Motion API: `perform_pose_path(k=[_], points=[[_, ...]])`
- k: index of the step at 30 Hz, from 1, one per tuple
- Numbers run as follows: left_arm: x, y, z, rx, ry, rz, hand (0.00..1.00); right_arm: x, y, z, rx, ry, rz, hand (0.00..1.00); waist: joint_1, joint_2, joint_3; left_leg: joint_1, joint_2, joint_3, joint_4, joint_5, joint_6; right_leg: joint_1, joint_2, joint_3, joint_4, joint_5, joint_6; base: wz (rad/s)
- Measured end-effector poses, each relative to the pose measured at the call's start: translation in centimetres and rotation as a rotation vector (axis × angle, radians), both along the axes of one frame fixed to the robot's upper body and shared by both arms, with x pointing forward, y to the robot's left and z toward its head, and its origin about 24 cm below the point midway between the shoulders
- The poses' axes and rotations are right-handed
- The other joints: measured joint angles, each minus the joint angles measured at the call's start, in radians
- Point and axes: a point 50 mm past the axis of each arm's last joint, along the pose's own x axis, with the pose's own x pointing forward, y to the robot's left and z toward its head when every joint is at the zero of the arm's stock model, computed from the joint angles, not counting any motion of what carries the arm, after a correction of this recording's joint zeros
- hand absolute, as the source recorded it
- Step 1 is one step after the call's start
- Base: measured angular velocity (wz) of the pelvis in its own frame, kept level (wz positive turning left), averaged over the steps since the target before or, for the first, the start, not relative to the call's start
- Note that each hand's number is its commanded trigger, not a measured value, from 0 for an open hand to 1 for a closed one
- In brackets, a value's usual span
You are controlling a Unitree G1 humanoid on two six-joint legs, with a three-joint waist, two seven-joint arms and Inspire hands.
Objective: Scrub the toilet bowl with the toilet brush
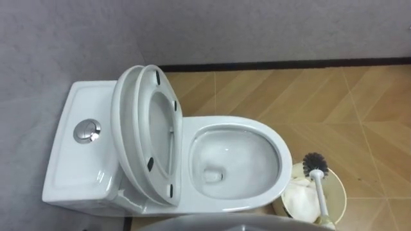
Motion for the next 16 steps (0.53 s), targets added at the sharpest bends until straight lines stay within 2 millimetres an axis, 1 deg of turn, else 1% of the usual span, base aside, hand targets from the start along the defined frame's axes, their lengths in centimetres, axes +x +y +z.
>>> perform_pose_path(k=[3, 6, 9, 11, 12, 16], points=[[-0.5, 0.0, 0.0, -0.004, 0.029, 0.0, 0.0, -0.5, 0.3, -0.1, 0.045, 0.05, 0.036, 0.0, 0.004, -0.01, -0.0005, 0.002, 0.0, 0.0, 0.0, 0.0, 0.0, 0.003, 0.0, -0.002, 0.0, 0.0, 0.0, 0.02], [-0.7, -0.1, -0.1, -0.022, 0.058, 0.007, 0.0, -1.1, 0.5, -0.2, 0.093, 0.106, 0.044, 0.0, 0.009, -0.02, 0.0027, 0.005, 0.0, -0.001, -0.001, 0.0, 0.0, 0.012, -0.001, -0.007, -0.001, 0.0, 0.0, 0.05], [-0.8, -0.1, -0.1, -0.037, 0.07, 0.011, 0.0, -1.2, 0.8, -0.3, 0.133, 0.135, 0.034, 0.0, 0.01, -0.032, 0.0045, 0.004, 0.0, -0.003, -0.001, 0.0, 0.0, 0.013, -0.001, -0.009, -0.001, 0.0, 0.0, 0.04], [-0.7, -0.1, -0.1, -0.042, 0.07, 0.009, 0.0, -1.3, 0.9, -0.4, 0.148, 0.143, 0.03, 0.0, 0.01, -0.035, 0.0046, 0.003, 0.0, -0.013, -0.001, 0.0, 0.0, 0.013, -0.001, -0.01, -0.002, 0.001, 0.001, 0.04], [-0.6, -0.1, -0.1, -0.05, 0.071, 0.008, 0.0, -1.3, 0.9, -0.4, 0.157, 0.145, 0.028, 0.0, 0.009, -0.035, 0.0046, 0.002, -0.001, -0.027, -0.001, 0.0, 0.0, 0.013, -0.001, -0.011, -0.002, 0.001, 0.002, 0.05], [-0.7, -0.2, -0.2, -0.069, 0.082, 0.0, 0.0, -1.3, 1.1, -0.4, 0.192, 0.151, 0.023, 0.0, 0.009, -0.034, 0.0046, 0.0, -0.002, -0.034, -0.002, -0.001, 0.001, 0.013, -0.001, -0.017, -0.002, 0.003, 0.003, 0.05]])
